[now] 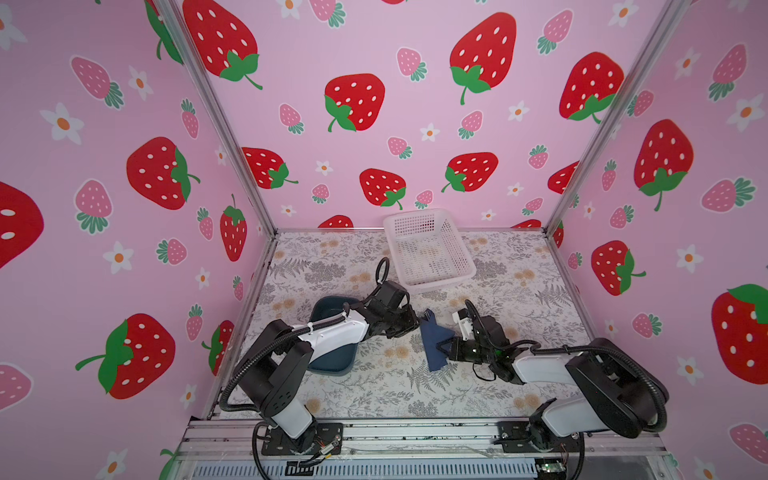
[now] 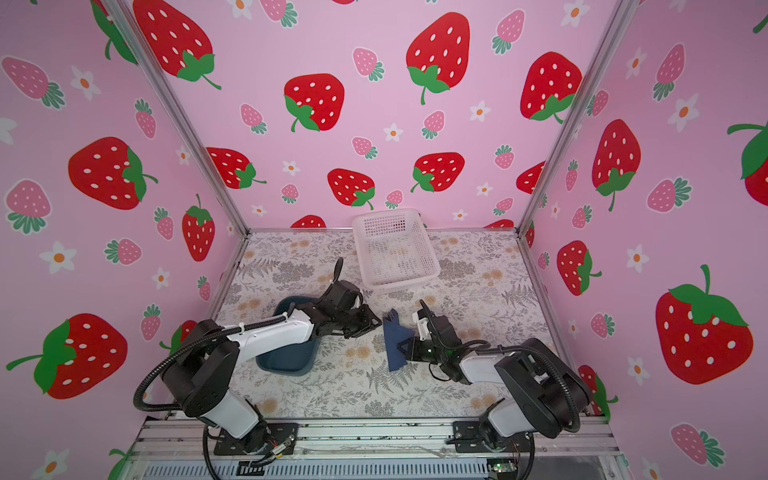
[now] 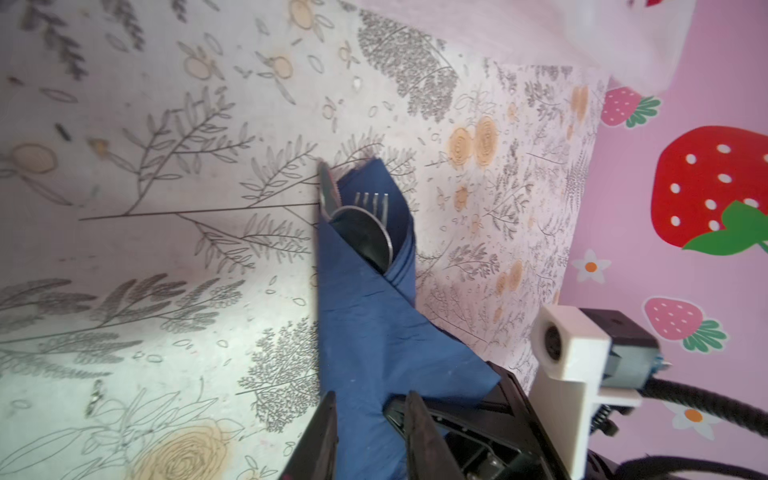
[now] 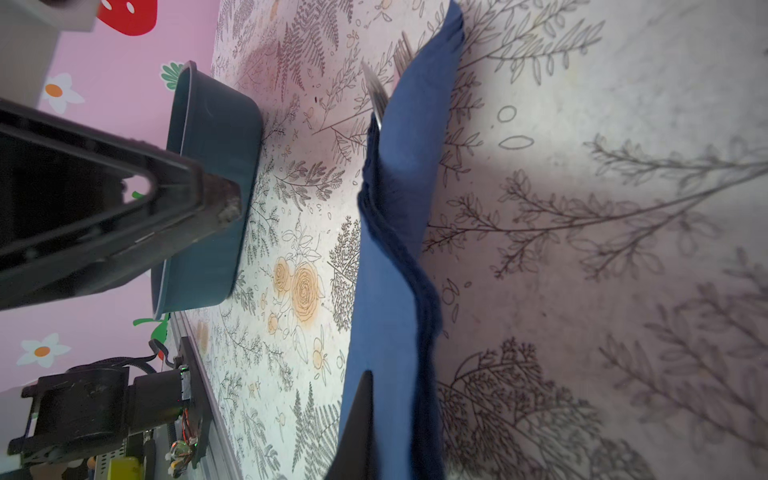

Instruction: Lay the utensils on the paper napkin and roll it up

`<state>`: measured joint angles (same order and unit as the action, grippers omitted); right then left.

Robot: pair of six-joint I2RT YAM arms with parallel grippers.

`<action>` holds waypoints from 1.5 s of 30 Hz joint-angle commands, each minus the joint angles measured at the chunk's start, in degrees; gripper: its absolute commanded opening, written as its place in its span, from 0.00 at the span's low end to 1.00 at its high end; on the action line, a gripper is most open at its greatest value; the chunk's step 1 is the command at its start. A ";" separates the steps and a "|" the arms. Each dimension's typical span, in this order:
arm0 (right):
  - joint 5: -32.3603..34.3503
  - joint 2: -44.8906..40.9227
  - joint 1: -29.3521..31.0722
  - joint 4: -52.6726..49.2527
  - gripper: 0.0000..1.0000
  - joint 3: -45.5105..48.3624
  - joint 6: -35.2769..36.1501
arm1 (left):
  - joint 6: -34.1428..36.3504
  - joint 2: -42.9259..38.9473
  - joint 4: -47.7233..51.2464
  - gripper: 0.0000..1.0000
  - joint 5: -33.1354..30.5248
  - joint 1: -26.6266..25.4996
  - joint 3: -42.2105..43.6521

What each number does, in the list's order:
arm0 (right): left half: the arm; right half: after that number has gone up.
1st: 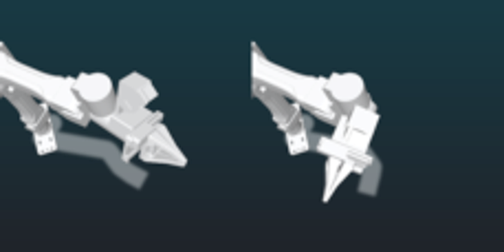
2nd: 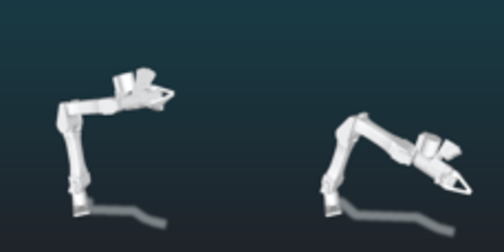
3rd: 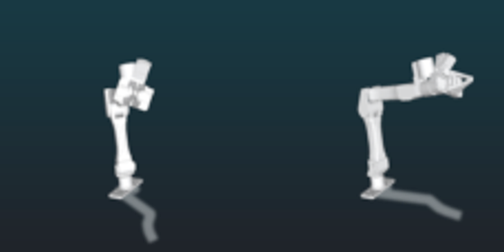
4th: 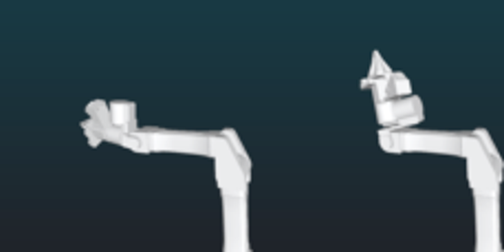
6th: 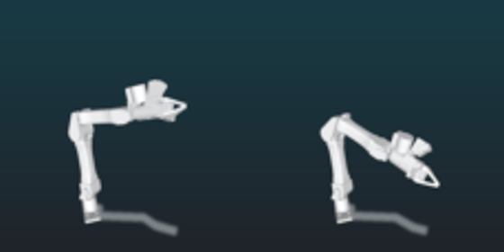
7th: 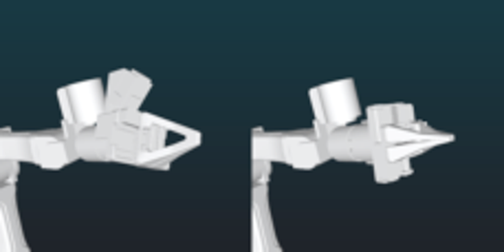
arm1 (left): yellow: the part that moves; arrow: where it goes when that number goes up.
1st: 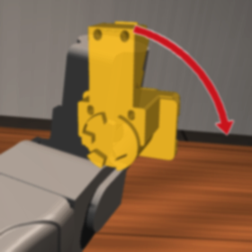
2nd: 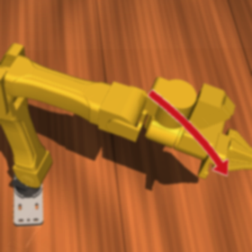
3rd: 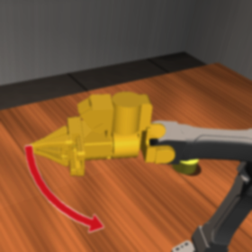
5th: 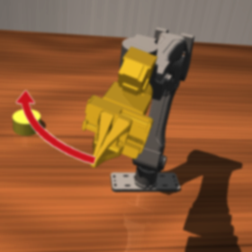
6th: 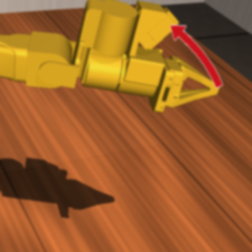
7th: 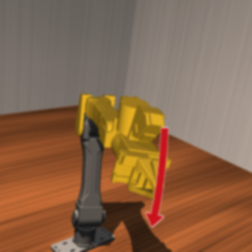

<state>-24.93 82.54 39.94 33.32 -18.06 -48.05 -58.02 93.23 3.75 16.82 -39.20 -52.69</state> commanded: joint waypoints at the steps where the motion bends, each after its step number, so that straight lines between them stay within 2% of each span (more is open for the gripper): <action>1: 0.31 -2.27 -0.22 0.61 0.05 0.96 3.10 | -0.55 -1.98 -0.87 0.34 -1.61 0.18 0.98; 8: 1.62 -5.94 -0.22 -0.26 0.04 1.71 6.82 | -1.40 -2.55 -3.11 0.45 -1.18 0.75 2.34; 17: 1.31 -10.69 -0.26 -0.30 0.04 3.11 8.67 | -2.69 -3.29 -7.10 0.54 0.18 1.61 4.52; 21: -0.06 -14.31 -0.25 -0.39 0.04 3.89 8.74 | -2.89 -5.13 -10.93 0.61 1.14 2.24 6.49; 24: -1.47 -17.84 -0.25 -0.41 0.04 4.34 8.09 | -1.93 -6.88 -18.22 0.69 5.21 3.13 8.86; 35: -4.20 -29.85 -0.31 -2.47 0.04 2.22 5.65 | -0.77 -13.24 -27.21 0.73 12.84 6.44 11.94; 45: -7.86 -29.93 -0.79 -2.30 0.04 -6.26 4.91 | 3.41 -16.13 -35.20 0.76 22.49 8.02 10.22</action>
<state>-30.26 53.60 39.55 28.29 -20.64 -42.74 -56.82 78.02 -26.44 34.61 -31.70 -41.08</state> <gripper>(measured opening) 0.060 0.756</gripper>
